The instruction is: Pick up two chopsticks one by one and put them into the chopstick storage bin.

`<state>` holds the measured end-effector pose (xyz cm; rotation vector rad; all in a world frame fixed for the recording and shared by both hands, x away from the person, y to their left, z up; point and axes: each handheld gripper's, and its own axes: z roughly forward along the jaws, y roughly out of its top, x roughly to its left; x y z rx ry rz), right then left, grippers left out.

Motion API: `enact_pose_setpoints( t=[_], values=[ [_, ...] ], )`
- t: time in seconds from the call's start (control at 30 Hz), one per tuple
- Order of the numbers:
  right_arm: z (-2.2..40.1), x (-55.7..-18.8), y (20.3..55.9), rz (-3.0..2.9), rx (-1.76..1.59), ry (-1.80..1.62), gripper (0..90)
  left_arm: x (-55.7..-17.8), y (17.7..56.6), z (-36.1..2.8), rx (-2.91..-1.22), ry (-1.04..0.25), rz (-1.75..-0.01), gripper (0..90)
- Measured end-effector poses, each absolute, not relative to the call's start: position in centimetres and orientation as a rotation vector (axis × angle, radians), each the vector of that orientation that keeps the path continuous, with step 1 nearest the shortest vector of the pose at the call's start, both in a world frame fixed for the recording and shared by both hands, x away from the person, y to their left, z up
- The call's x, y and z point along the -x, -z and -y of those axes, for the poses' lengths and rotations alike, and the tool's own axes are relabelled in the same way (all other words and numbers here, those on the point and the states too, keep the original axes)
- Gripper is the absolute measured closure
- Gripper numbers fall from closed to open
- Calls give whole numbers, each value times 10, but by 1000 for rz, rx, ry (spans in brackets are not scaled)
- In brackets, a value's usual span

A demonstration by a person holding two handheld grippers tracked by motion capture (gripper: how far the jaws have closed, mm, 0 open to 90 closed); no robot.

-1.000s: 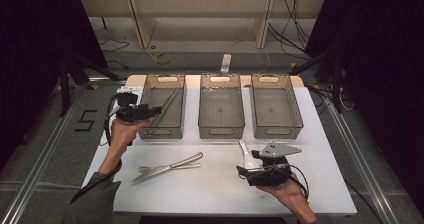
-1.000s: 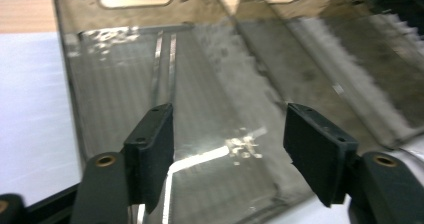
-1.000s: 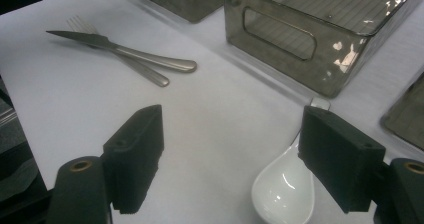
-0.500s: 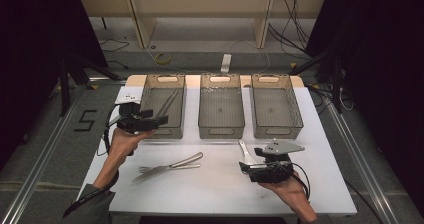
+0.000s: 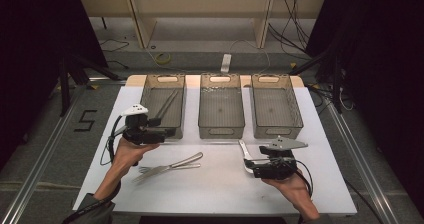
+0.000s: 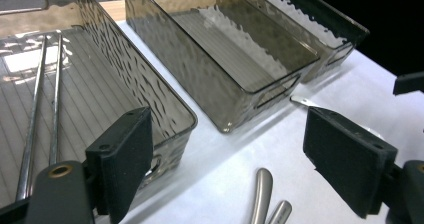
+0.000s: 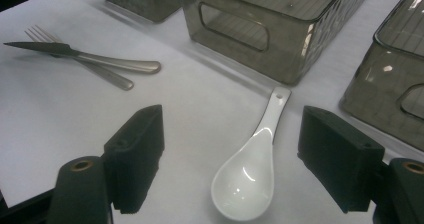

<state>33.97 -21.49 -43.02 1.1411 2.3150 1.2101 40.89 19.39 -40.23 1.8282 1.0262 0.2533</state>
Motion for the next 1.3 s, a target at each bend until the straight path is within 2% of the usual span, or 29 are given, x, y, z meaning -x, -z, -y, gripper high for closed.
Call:
enact_pose_setpoints(
  t=[0.83, 1.3],
  values=[
    [210, -364, 438, -2350, -1240, -1153, 272, -380, 416, -180, -1956, -256, -955, 183],
    [202, -386, 444, -2383, -1305, -1062, 289, -368, 417, -179, -1935, -209, -937, 169]
  ],
)
